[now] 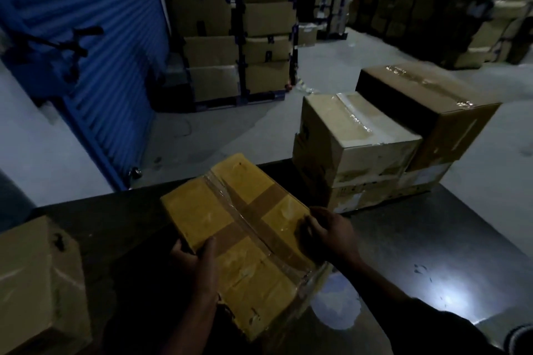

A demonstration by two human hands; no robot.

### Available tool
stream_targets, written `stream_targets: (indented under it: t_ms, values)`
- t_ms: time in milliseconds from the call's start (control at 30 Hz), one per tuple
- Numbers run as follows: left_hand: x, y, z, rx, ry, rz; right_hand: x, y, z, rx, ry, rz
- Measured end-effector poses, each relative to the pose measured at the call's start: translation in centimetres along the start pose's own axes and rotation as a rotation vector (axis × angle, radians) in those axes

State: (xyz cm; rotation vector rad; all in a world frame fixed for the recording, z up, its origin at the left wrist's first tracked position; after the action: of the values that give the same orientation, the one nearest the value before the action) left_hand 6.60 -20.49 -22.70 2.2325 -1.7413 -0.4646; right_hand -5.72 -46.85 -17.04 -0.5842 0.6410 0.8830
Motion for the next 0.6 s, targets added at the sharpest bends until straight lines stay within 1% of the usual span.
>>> stream_targets:
  t_ms: [133,200,333,433,500,600]
  values:
    - [0.9,0.3,-4.0,0.043,0.037,0.032,-3.7,-2.3,2.5,-0.081,-0.088,-0.126]
    - [1.8,0.7,-7.3,0.089,0.052,0.090,-6.0,-3.2,4.0,-0.114,-0.169,-0.199]
    - [3.8,2.1,-15.4,0.265,0.087,0.188,-10.4,-4.3,6.8,-0.173,-0.380,-0.324]
    - [6.0,3.7,-21.8,0.393,0.046,0.245,-14.5,-5.7,8.1,-0.233,-0.438,-0.430]
    - [7.9,5.2,-25.5,0.448,0.021,0.302,-17.4,-6.9,8.3,-0.265,-0.488,-0.495]
    - [11.6,7.9,-29.9,0.496,0.018,0.341,-21.5,-8.7,8.0,-0.296,-0.589,-0.546]
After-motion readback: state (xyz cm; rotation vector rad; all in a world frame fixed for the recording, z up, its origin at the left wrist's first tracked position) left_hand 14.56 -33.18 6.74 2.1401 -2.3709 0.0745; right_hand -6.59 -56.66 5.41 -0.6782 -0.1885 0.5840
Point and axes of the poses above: each hand's wrist, its own y-axis away from the middle knuckle, its own x-axis out of the palm, z = x × y, the point moved 4 cm from there along -y, towards the middle knuckle, and after that the axes turned 10 degrees about -x, right-handed, at the moved point
